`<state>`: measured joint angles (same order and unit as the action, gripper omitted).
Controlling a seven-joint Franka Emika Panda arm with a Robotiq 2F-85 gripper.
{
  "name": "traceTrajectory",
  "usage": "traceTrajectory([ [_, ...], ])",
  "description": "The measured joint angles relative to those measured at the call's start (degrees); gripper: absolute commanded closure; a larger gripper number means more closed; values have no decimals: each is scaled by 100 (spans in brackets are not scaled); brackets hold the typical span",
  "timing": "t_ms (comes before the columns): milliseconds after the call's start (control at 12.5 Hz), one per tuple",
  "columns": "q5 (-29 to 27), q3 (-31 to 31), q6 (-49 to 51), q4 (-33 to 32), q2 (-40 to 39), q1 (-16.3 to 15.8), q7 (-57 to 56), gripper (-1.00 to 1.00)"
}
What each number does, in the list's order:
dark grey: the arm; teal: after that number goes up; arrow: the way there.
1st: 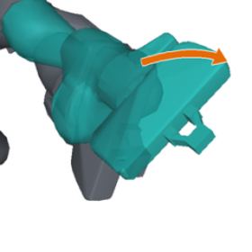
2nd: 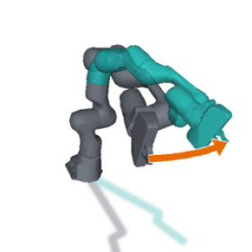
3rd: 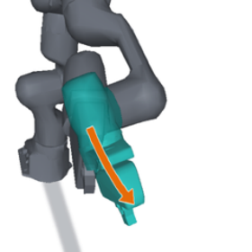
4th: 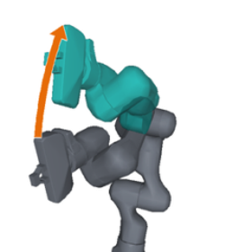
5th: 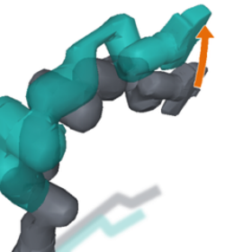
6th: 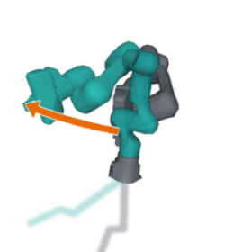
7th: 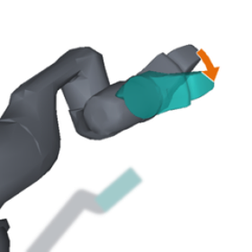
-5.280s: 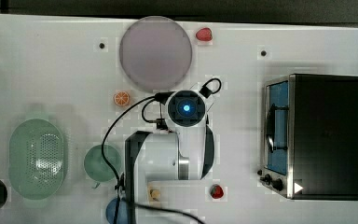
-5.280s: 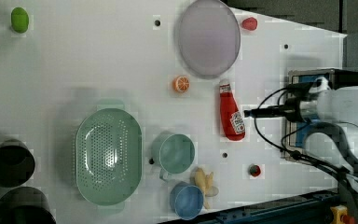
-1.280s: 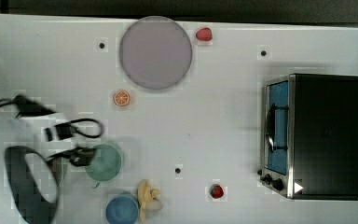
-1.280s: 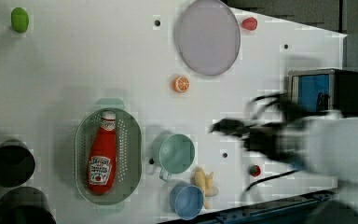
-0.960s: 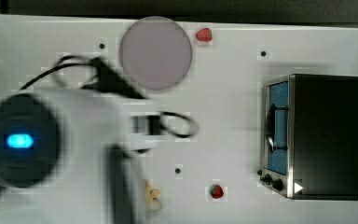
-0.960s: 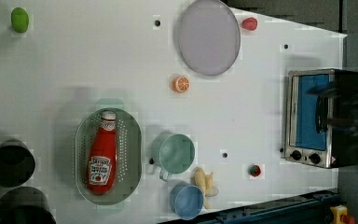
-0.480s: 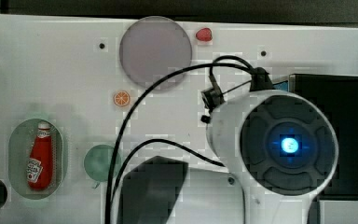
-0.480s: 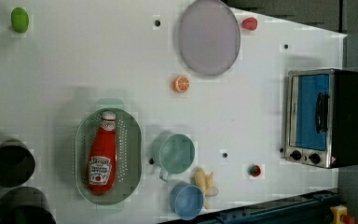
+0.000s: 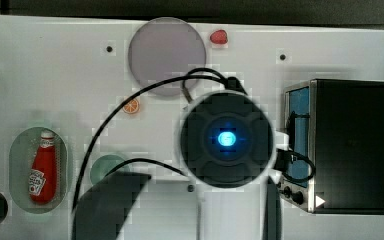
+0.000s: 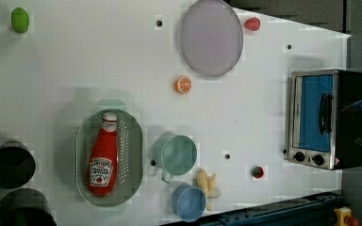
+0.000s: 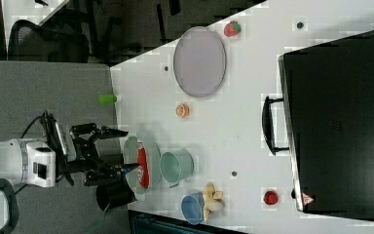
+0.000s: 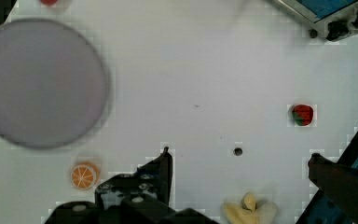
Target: Pick Ketchup from the table and place it in strainer.
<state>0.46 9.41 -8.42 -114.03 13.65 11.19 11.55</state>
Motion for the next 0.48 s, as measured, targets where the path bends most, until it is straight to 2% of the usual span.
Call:
traceTrajectory([
  [160,-21,19,1,17,20,-107,-9,-100],
  [480,-17,62,-45,11,21,-122,-15,-100],
])
